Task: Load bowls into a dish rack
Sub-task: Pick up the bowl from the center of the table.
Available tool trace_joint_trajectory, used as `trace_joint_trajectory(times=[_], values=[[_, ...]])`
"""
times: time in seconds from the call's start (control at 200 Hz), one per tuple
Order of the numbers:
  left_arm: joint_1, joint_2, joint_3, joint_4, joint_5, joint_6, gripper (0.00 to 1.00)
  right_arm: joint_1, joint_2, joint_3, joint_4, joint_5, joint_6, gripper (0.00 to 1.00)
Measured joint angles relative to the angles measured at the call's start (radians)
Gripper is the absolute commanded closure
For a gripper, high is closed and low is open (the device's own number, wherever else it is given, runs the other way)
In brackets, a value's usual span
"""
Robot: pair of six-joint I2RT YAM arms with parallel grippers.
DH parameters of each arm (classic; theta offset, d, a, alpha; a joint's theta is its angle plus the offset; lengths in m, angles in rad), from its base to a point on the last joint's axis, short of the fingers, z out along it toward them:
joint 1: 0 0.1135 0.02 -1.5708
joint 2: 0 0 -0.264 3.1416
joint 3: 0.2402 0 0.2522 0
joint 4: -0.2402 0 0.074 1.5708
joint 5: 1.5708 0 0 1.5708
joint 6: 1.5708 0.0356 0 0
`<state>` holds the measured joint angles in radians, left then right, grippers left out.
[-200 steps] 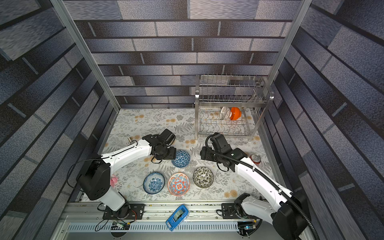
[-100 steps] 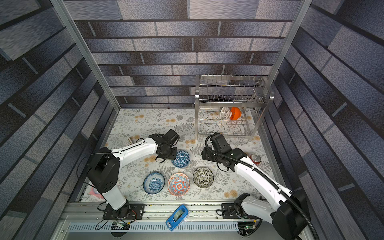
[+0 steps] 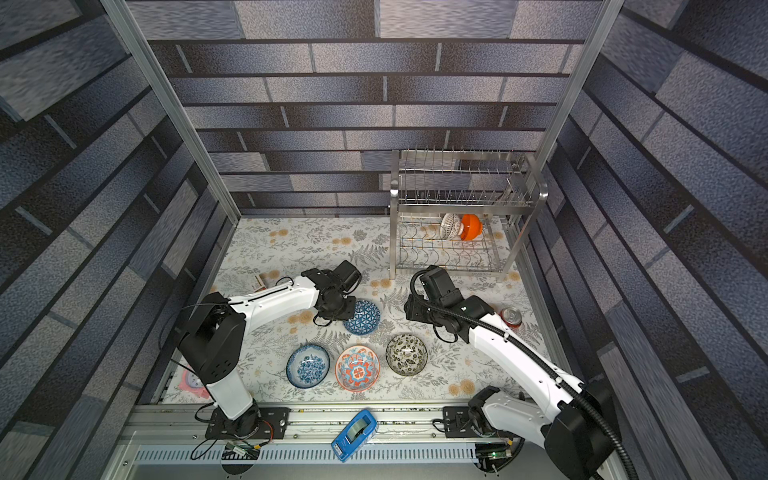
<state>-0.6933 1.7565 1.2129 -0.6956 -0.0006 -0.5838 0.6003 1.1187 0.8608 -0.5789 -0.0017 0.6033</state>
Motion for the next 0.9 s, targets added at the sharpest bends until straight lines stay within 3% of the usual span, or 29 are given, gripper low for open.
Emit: trace_joint_trajectory(times=[0.165,0.796,0.902], values=[[-0.001,-0.001,0.023,0.003,0.019,-0.006,1.0,0.0,0.0,0.0,0.0,0.0,0.002,0.4],[-0.008,-0.033,0.025,0.006,0.023,-0.034,1.0,0.0,0.001,0.0,0.007,-0.032,0.003,0.43],[-0.008,-0.063,0.025,0.007,0.024,-0.044,1.0,0.0,0.011,0.0,0.026,-0.058,0.01,0.39]])
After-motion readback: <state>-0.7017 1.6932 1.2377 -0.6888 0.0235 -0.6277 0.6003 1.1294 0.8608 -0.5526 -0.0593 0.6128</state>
